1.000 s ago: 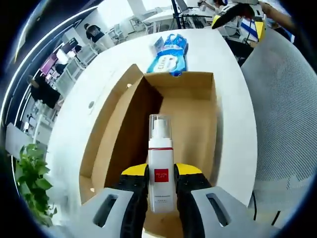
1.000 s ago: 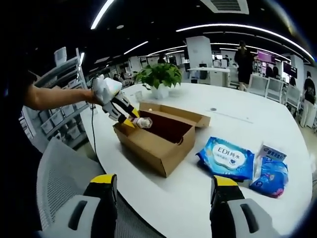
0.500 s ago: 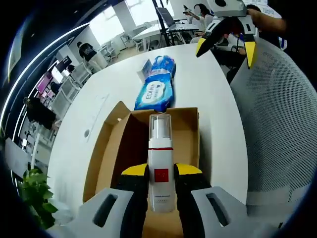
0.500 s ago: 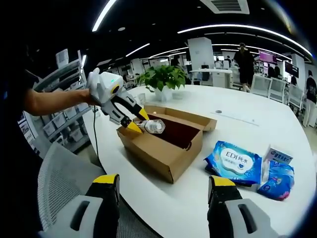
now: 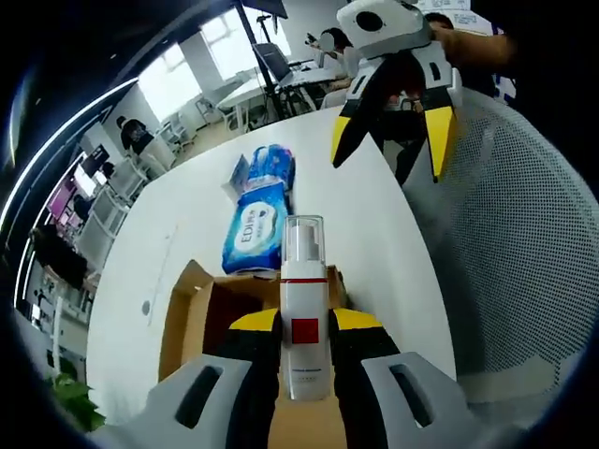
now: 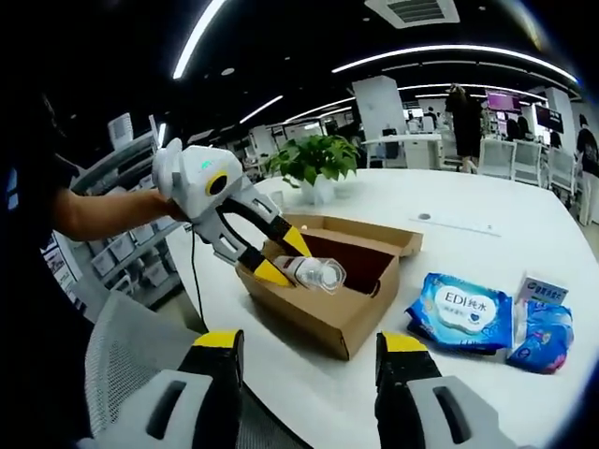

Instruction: Operate the shoe box by opening the lid, removing the specified soft item, and placing it in the target area until the item is outside and the box remains undamaged.

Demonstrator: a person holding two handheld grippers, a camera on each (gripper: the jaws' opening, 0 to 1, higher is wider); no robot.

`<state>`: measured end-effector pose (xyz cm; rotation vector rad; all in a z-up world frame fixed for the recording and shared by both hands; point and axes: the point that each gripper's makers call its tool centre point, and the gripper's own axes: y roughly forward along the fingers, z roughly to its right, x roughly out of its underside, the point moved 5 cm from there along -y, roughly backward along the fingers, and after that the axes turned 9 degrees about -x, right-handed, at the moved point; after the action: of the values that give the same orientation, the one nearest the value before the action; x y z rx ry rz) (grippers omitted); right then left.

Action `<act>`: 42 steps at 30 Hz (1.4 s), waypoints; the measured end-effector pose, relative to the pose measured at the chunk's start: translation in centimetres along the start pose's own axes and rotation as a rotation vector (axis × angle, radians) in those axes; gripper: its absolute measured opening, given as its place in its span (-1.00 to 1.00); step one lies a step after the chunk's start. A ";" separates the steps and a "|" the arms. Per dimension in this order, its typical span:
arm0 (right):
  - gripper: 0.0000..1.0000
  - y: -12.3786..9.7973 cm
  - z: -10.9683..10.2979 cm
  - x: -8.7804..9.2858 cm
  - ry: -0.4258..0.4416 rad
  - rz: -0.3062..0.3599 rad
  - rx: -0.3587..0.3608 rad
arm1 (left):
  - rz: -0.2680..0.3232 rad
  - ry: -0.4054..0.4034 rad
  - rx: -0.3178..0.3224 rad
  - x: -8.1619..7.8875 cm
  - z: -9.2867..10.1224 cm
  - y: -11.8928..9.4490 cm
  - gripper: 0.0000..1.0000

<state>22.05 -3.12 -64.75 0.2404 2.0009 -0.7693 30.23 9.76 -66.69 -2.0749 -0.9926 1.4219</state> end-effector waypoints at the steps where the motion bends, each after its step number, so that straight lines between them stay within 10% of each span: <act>1: 0.05 0.1 -0.1 -0.2 0.008 0.010 -0.001 | 0.005 0.011 0.000 -0.2 0.1 0.1 -0.63; 42: -0.59 1.2 1.8 0.5 0.417 0.185 0.004 | 0.173 0.310 -0.054 -4.6 2.6 1.1 -0.62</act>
<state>23.65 -3.36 -66.28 0.6218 2.3245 -0.6423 27.15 5.43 -65.66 -2.3788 -0.7487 1.1118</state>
